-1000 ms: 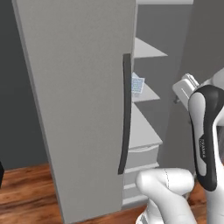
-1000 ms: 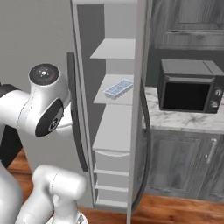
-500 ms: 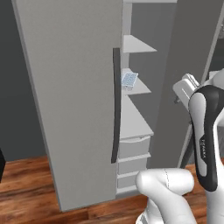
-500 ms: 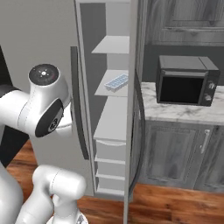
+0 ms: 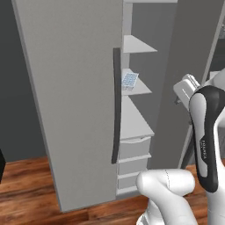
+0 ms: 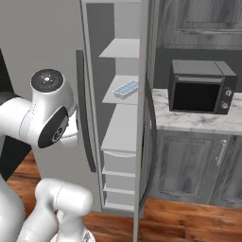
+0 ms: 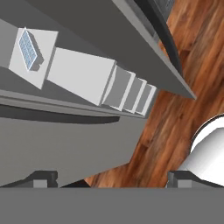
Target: The ice cube tray has been filled with water. Take the tray and place it in the freezer to make ice. Close the freezer door after placing the tray.
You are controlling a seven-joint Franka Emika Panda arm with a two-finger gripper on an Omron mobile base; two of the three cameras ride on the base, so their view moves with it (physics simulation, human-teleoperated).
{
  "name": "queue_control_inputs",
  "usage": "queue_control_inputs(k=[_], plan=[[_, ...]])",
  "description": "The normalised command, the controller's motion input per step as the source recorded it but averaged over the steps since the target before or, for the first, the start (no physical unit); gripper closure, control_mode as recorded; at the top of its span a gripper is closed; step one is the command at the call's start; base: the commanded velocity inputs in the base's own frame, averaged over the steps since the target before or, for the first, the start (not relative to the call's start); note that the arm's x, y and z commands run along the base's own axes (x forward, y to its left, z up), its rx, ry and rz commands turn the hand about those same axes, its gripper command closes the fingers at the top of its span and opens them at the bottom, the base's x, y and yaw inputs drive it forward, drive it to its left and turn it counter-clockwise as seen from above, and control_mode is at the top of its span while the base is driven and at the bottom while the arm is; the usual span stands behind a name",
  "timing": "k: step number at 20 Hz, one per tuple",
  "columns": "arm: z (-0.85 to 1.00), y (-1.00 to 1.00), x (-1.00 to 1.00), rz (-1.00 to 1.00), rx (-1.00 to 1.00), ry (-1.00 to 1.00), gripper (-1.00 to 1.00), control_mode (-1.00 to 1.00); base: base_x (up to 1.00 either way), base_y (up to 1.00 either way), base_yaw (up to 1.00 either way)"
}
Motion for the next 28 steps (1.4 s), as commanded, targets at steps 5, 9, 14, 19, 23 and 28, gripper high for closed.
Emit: queue_control_inputs(k=[5, 9, 14, 19, 23, 28], plan=[[0.0, 0.0, 0.0, 0.0, 0.0, 0.0, -1.0, 1.0, 0.0, -0.33, 0.0], [0.0, 0.0, 0.0, 0.0, 0.0, 0.0, -1.0, 1.0, 0.0, -0.39, 0.0], [0.0, 0.0, 0.0, 0.0, -0.02, -0.02, -1.0, -1.0, 0.0, -0.17, 0.0], [0.0, 0.01, -0.07, 0.0, -0.11, -0.12, -1.0, -1.0, 0.0, 0.0, 0.0], [0.0, 0.0, -0.06, 0.0, -0.06, -0.02, -1.0, -1.0, 0.0, 0.0, 0.0], [0.01, 0.01, -0.39, 0.0, -0.13, -0.16, -1.0, -1.0, 0.0, 0.0, 0.0]])
